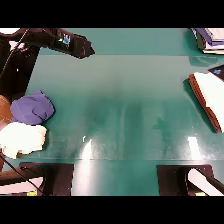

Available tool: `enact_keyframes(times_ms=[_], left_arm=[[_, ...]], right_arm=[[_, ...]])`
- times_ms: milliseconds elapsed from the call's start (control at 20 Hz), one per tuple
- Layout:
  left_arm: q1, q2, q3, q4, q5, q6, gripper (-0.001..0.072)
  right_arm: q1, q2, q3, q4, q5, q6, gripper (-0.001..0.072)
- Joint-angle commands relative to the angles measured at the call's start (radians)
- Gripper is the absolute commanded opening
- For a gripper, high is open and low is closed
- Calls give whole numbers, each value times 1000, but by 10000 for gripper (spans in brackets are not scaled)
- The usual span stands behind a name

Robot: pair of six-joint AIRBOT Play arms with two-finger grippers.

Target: Fold the shirts.

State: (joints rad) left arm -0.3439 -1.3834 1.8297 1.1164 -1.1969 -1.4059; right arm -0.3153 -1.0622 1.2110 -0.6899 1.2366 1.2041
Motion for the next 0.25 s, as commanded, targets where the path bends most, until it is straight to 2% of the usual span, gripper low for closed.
enact_keyframes(times_ms=[0,200], left_arm=[[0,0,0,-1,10,0,27],[0,0,0,0,10,0,26]], right_arm=[[126,1,1,6,-52,-2,18],[132,1,1,6,-43,-2,18]])
